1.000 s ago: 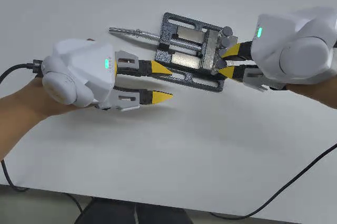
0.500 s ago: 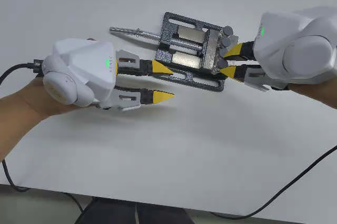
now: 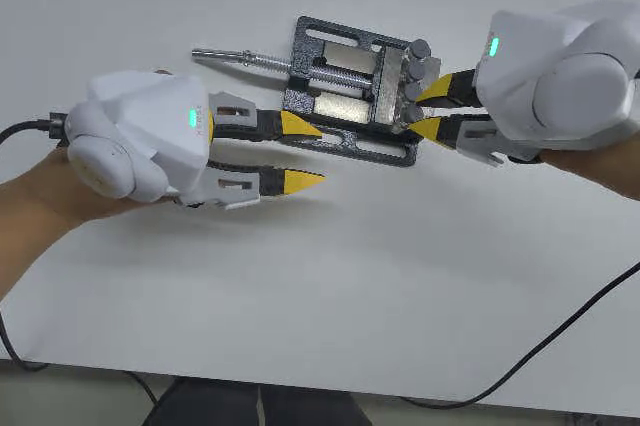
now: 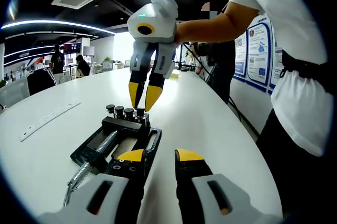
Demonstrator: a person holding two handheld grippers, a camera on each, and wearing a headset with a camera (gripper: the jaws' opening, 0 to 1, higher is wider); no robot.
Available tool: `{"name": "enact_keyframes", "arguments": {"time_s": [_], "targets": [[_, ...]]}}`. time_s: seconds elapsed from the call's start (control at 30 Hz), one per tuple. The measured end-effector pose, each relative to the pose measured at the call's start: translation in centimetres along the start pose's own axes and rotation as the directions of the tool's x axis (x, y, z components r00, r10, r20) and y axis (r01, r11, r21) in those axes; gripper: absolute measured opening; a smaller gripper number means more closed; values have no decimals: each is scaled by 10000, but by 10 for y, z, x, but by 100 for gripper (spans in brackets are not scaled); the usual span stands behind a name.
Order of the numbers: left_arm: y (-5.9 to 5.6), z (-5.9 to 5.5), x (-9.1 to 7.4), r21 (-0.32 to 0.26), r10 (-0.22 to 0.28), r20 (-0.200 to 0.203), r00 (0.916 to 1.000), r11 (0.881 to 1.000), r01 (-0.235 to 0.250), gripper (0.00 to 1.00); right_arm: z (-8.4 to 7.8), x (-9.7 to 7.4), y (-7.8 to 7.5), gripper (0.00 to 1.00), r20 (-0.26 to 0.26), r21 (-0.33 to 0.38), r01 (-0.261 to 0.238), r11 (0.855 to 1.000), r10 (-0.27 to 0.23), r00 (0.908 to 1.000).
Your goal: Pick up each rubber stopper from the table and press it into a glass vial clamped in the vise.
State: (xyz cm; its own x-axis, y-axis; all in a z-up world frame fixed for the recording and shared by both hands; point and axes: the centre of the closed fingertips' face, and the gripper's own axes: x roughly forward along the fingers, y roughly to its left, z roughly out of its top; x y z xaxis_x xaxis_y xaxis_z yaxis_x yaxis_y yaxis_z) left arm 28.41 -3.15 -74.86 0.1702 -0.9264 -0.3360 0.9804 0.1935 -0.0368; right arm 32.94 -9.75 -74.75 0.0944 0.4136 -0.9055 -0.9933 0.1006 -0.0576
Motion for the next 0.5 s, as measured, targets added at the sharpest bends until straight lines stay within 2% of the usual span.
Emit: {"name": "enact_keyframes", "arguments": {"time_s": [0.23,0.5], "targets": [[1,0,-1,-21,25,9,10000,10000,-25,19,4,2,2,11,-531,-908,50,9959,-99,9985],[1,-1,-3,-56,64,-3,10000,10000,-64,19,3,2,2,11,-727,-1175,23,9931,-109,9973]]}}
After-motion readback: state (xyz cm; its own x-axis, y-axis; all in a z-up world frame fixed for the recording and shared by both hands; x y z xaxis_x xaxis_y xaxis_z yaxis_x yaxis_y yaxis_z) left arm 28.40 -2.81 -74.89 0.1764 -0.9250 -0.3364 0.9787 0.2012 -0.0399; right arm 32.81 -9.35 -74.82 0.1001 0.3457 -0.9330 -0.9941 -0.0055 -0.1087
